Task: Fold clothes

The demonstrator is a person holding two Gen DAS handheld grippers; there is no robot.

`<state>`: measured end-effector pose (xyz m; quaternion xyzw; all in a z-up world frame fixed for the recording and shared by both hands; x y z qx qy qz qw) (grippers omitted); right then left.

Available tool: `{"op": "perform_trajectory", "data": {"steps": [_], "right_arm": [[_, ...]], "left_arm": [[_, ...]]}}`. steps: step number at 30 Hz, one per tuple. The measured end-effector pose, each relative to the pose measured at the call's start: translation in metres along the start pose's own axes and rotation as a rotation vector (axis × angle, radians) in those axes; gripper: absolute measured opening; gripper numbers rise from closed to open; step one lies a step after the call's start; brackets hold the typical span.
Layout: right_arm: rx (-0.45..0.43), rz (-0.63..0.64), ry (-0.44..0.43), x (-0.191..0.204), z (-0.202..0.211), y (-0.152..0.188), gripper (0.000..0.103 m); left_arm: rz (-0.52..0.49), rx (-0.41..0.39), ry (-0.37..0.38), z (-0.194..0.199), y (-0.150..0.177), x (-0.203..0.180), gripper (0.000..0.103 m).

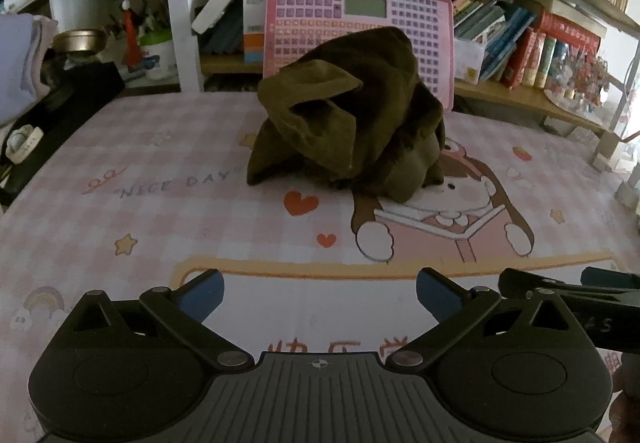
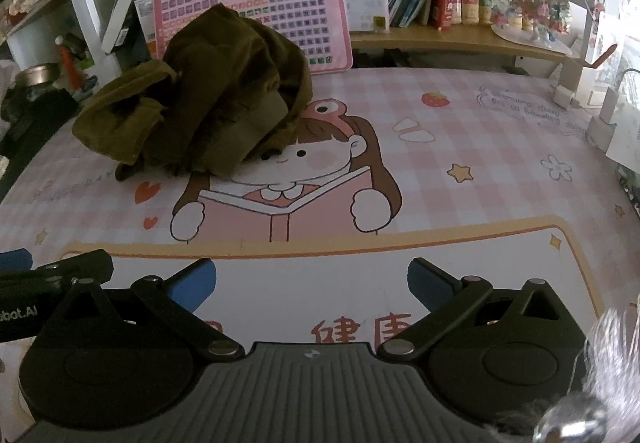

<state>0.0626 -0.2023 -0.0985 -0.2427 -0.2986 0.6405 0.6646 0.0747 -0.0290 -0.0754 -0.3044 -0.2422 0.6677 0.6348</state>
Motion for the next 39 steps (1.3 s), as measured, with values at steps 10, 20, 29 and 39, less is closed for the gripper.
{"op": "perform_trajectory", "data": {"steps": [10, 20, 29, 39], "right_arm": [[-0.036, -0.044, 0.011, -0.008, 0.001, -0.01, 0.103], [-0.039, -0.142, 0.007, -0.022, -0.002, -0.017, 0.103], [-0.035, -0.316, -0.063, -0.038, -0.002, -0.023, 0.103], [-0.013, -0.537, -0.22, -0.053, 0.003, -0.017, 0.103]], "left_arm": [[-0.019, -0.06, -0.013, -0.014, -0.032, 0.006, 0.103], [-0.11, -0.084, 0.005, -0.052, -0.068, -0.003, 0.103], [-0.213, -0.006, -0.039, -0.104, -0.084, -0.011, 0.102], [-0.202, 0.039, 0.062, -0.097, -0.079, -0.021, 0.013]]}}
Point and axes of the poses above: each gripper's, at about its wrist camera, not at the fingertips, and z roughly against the way its jaws point, x to its left, y to its underside, the point moved 8 cm from there along -z, roughly the way its jaws point, and after that the axes turned 5 degrees about z, right-handed, at the moved point
